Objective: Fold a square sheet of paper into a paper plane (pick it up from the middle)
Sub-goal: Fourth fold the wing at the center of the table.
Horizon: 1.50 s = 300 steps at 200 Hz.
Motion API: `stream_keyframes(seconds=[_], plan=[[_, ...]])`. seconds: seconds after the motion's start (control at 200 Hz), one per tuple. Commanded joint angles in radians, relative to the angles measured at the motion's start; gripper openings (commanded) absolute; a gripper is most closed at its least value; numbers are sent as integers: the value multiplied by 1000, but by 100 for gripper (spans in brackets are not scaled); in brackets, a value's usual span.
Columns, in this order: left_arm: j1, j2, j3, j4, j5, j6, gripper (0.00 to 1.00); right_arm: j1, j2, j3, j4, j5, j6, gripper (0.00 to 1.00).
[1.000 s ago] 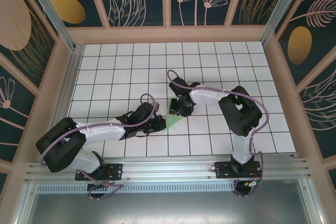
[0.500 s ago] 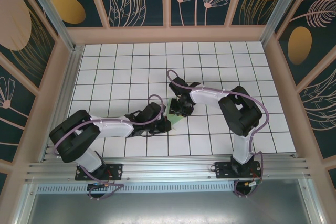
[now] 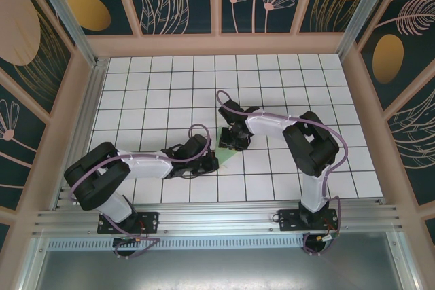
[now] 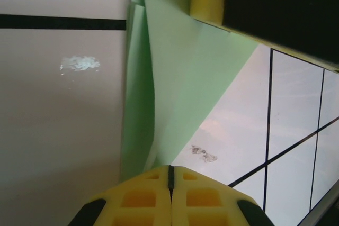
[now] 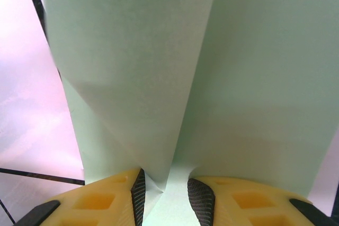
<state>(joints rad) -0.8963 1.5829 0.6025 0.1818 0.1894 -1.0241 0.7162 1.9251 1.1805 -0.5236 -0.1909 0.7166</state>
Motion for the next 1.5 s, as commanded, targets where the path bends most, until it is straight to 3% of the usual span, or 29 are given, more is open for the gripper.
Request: stream_keyframes(seconds=[0.0,0.751,1.006,1.496], plan=[[-4,-12,-18,1,-30,-22,7,-9,173,-94,-28,163,11,37],[-4,-29,-146,86,40,-116,7,-9,179,-96,-29,166,14,37],[20,-114,-39,115,-1,-62,13,-9,183,-95,-27,164,15,37],[37,23,5,78,-1,-44,11,-9,179,-89,-29,164,13,37]])
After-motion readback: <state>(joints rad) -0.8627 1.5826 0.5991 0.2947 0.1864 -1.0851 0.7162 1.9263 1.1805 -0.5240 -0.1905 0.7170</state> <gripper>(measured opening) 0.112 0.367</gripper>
